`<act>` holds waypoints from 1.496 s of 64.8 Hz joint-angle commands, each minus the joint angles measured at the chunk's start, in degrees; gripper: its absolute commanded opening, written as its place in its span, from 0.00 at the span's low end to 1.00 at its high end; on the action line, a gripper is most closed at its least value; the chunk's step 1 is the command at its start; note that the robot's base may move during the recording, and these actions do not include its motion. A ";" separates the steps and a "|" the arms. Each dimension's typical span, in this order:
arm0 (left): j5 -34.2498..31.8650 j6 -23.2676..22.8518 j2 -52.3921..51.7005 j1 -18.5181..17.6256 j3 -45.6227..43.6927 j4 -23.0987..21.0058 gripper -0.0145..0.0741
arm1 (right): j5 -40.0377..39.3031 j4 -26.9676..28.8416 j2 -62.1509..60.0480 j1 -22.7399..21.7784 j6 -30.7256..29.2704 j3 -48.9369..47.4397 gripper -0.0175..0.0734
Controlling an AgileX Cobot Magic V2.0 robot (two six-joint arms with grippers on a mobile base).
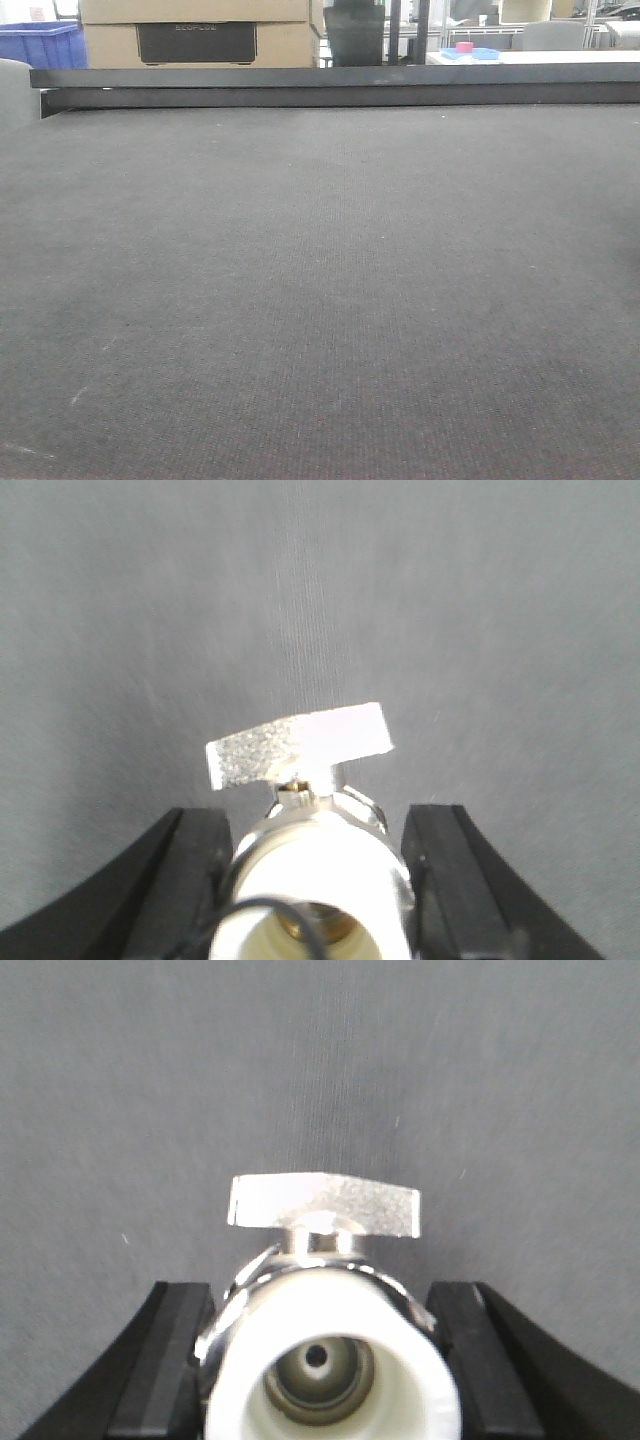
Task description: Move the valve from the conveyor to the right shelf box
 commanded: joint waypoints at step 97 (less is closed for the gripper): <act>-10.98 -0.51 -12.08 -0.37 0.21 -0.44 0.04 | -3.24 -0.12 -12.40 -0.01 -0.14 -7.38 0.01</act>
